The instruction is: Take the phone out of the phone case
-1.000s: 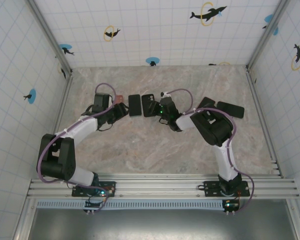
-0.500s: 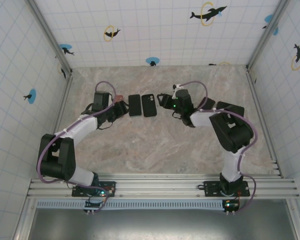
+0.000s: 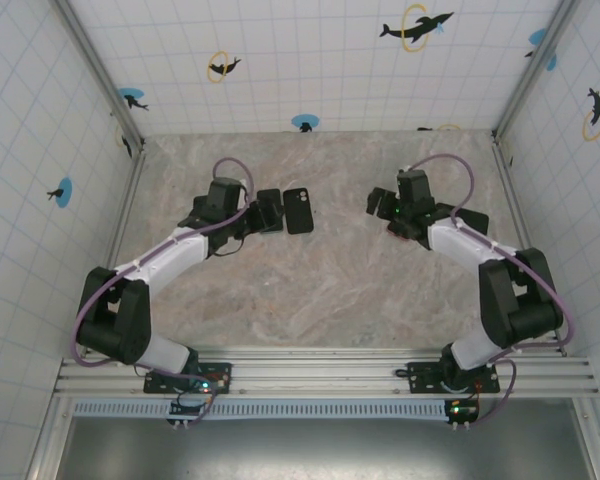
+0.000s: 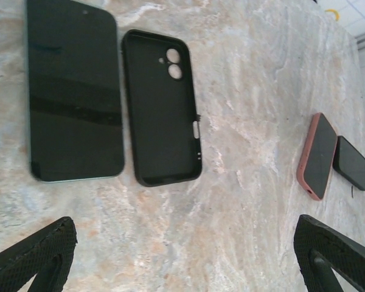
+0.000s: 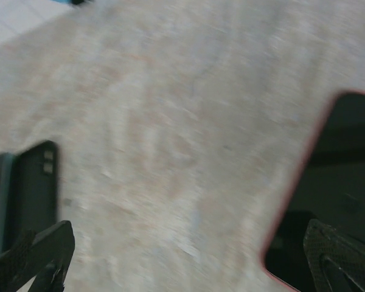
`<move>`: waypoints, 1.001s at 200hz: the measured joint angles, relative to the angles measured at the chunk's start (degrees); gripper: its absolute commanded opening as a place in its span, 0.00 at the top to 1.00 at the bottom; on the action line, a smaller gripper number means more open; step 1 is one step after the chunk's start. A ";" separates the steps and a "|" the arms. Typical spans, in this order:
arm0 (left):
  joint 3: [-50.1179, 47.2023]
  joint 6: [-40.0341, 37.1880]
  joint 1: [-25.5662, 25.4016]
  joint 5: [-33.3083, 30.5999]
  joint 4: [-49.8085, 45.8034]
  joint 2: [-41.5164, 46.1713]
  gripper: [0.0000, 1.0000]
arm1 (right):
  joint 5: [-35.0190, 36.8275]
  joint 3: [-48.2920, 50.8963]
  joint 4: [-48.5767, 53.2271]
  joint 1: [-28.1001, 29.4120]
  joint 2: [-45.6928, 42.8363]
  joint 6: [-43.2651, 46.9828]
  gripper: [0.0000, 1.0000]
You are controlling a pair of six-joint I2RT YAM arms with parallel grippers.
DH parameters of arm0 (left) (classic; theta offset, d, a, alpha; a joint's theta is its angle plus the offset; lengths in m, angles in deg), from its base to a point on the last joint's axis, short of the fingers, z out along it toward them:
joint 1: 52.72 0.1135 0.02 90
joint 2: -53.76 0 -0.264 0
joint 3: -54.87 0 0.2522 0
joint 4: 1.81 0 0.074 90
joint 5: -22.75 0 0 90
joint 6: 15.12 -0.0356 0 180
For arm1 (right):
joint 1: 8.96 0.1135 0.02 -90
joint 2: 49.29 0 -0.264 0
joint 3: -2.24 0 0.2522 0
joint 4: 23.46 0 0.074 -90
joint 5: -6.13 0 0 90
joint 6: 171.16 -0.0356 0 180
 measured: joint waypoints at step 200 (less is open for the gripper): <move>3.72 0.22 -3.72 -0.37 2.56 -3.30 0.04 | 9.11 -13.84 15.02 -6.97 19.47 -4.26 0.00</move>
